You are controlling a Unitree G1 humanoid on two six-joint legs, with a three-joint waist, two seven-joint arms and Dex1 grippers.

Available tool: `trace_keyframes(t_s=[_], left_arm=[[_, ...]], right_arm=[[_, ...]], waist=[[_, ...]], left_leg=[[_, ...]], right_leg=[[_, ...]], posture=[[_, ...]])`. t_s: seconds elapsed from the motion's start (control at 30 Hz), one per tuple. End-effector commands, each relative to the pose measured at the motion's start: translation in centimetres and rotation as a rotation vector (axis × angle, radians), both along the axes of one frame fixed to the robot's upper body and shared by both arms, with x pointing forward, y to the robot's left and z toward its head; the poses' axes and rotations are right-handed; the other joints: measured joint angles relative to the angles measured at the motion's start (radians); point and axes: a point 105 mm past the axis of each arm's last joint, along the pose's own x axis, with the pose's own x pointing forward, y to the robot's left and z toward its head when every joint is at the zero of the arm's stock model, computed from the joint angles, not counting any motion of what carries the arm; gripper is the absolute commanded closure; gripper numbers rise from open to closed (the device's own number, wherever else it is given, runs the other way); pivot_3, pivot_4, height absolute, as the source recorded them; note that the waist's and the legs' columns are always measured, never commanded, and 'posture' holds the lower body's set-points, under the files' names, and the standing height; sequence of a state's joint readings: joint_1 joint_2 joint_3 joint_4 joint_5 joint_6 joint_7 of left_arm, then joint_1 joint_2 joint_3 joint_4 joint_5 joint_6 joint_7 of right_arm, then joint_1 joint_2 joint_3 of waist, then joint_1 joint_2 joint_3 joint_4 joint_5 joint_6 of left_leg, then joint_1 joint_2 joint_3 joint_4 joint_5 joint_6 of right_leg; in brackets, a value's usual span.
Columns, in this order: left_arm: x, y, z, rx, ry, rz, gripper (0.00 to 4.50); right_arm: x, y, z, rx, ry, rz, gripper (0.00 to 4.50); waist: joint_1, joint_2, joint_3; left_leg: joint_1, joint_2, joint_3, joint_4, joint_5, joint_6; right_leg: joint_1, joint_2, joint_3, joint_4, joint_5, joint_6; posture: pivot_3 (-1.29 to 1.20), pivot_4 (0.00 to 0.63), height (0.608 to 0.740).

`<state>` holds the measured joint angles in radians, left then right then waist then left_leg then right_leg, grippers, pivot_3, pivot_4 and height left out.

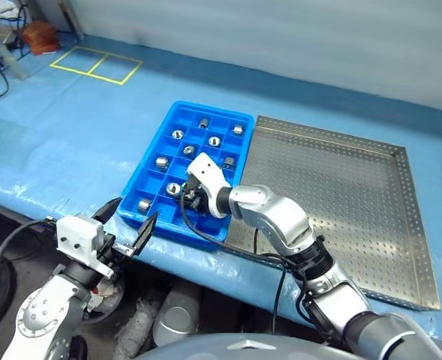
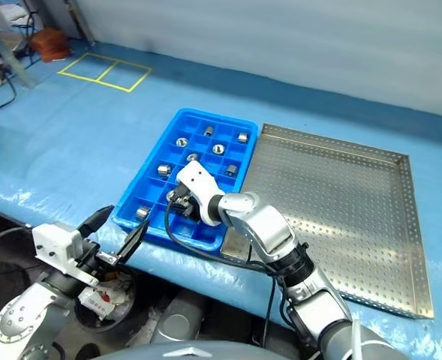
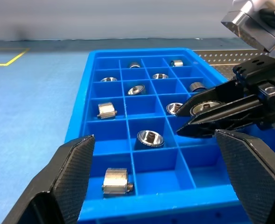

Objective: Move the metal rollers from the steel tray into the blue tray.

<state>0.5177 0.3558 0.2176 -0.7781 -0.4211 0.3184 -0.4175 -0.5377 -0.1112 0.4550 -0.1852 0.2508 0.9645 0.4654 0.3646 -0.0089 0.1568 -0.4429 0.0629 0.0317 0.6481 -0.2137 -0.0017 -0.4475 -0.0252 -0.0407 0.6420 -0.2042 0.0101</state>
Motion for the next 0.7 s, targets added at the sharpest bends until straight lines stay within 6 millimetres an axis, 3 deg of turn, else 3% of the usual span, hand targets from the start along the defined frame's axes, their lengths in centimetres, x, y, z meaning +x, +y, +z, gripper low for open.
trace_keyframes(t_s=[0.03,0.23,0.57,0.7], left_arm=[[-0.1,-0.5,1.3,-0.003,-0.048,-0.022,0.00],[0.3,-1.0,1.1,-0.012,-0.042,-0.050,0.00],[1.2,-2.2,1.1,-0.023,-0.038,-0.131,0.00],[1.4,-2.4,1.1,-0.021,-0.033,-0.154,0.00]], right_arm=[[-0.9,0.3,1.3,0.041,-0.028,0.041,2.77],[-1.5,-1.0,1.3,0.046,-0.014,0.025,2.77],[-1.5,-2.6,0.6,0.041,0.025,-0.038,2.77],[-1.6,-2.7,0.4,0.061,0.051,-0.059,1.46]], waist=[[0.021,0.000,0.000],[0.064,-0.001,0.000],[0.064,-0.001,-0.001],[0.062,-0.001,-0.001]], left_leg=[[0.000,0.000,0.000,0.000,0.000,0.000],[0.000,0.000,0.000,0.001,-0.004,-0.006],[-0.001,0.000,-0.001,0.002,-0.003,-0.006],[-0.001,0.000,-0.001,0.002,-0.001,-0.003]], right_leg=[[-0.001,0.000,-0.001,0.000,0.000,0.000],[-0.002,-0.001,-0.002,-0.001,0.000,0.000],[0.001,0.000,-0.003,0.000,0.000,0.001],[0.001,0.000,-0.003,0.000,0.000,0.000]], posture=[[0.59,0.150,0.740],[0.55,0.150,0.740],[0.50,0.150,0.740],[0.48,0.150,0.740]])
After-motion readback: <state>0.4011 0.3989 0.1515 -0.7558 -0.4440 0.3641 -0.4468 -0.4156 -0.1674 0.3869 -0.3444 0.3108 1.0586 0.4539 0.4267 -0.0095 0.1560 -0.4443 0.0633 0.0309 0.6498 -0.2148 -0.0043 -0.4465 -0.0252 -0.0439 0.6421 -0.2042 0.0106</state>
